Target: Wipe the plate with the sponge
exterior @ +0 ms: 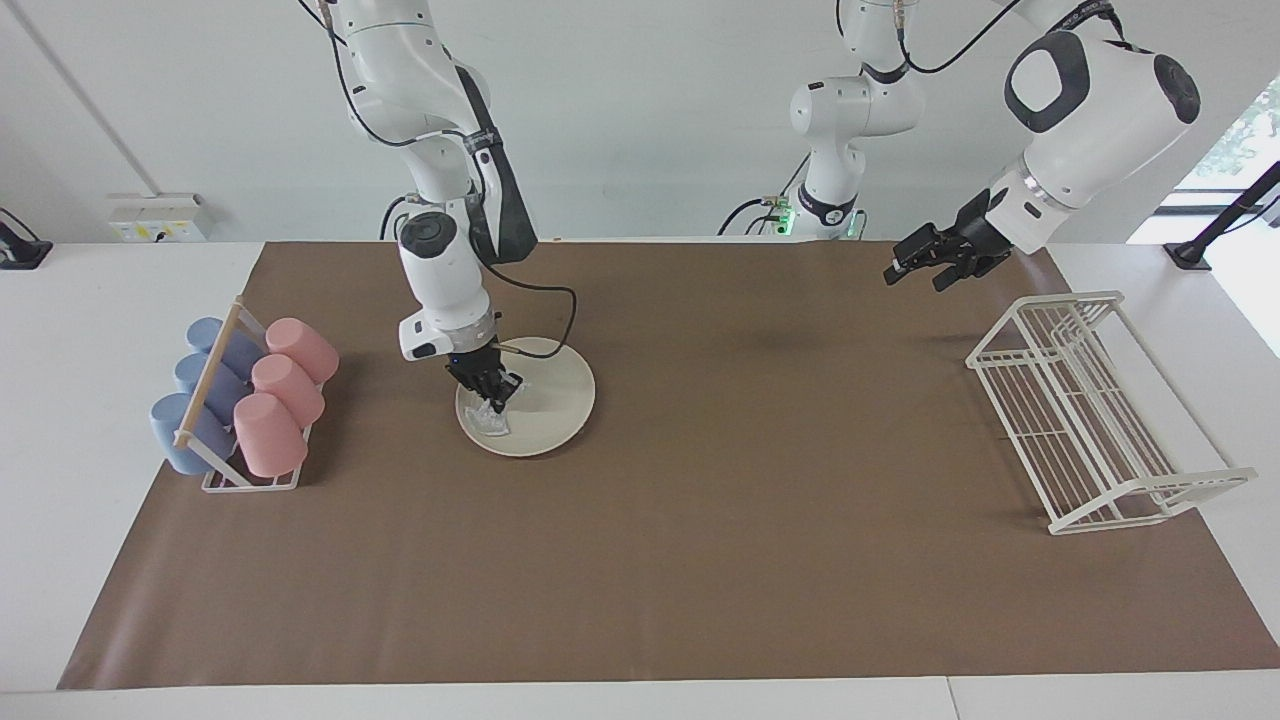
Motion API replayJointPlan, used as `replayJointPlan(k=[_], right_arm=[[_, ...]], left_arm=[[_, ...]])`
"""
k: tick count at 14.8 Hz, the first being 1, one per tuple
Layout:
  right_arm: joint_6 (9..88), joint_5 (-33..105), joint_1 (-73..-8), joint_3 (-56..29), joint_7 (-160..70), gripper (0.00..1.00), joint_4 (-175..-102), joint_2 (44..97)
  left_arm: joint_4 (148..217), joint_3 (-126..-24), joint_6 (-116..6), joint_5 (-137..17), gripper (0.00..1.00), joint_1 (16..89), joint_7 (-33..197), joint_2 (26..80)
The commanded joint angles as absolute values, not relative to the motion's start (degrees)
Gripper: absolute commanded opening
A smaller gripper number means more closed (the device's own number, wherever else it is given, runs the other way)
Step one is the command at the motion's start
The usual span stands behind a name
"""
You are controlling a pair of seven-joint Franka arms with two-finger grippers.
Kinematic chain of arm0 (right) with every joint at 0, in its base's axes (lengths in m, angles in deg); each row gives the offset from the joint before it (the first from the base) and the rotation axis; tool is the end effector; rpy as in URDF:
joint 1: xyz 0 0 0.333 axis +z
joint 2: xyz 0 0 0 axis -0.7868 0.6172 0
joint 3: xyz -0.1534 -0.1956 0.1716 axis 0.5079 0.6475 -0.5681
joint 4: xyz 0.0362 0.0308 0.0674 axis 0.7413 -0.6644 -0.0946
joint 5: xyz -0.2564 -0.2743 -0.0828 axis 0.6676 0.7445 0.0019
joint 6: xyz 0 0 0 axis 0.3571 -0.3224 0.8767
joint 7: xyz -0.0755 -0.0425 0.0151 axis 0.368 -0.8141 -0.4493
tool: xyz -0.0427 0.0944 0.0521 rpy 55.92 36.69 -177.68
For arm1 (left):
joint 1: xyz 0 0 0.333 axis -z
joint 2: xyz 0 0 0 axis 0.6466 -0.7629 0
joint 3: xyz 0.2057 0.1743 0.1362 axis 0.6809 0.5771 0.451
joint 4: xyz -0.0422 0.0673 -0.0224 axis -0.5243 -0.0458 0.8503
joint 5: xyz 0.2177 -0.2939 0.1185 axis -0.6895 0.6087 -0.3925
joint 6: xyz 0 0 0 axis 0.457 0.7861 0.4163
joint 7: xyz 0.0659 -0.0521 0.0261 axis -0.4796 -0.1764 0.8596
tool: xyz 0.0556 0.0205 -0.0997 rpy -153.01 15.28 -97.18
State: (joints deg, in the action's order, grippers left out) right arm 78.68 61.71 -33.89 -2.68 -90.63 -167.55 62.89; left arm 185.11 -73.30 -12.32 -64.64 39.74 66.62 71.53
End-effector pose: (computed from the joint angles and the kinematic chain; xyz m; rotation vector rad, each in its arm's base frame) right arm 0.5117 0.1271 0.2826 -2.9572 0.7215 -0.1486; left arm 0.4941 -0.0422 0.5128 2.7778 0.0800 -0.2006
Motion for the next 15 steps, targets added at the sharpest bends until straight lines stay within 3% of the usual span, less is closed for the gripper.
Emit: replayJointPlan(k=[1, 9, 15], right_arm=[[79.5, 61.7, -33.8, -3.3, -91.5, 0.0, -167.7, 63.9], [79.7, 61.7, -23.6, -3.4, -113.7, 0.0, -167.4, 65.1], [79.7, 61.1, -25.9, -3.3, -112.9, 0.0, -167.4, 65.3]], left_arm=[[184.5, -73.5, -11.5, -65.8, 1.0, 39.4, 67.1, 71.5], [184.5, -73.5, -11.5, -65.8, 1.0, 39.4, 67.1, 71.5], [184.5, -73.5, -11.5, -65.8, 1.0, 39.4, 67.1, 71.5]])
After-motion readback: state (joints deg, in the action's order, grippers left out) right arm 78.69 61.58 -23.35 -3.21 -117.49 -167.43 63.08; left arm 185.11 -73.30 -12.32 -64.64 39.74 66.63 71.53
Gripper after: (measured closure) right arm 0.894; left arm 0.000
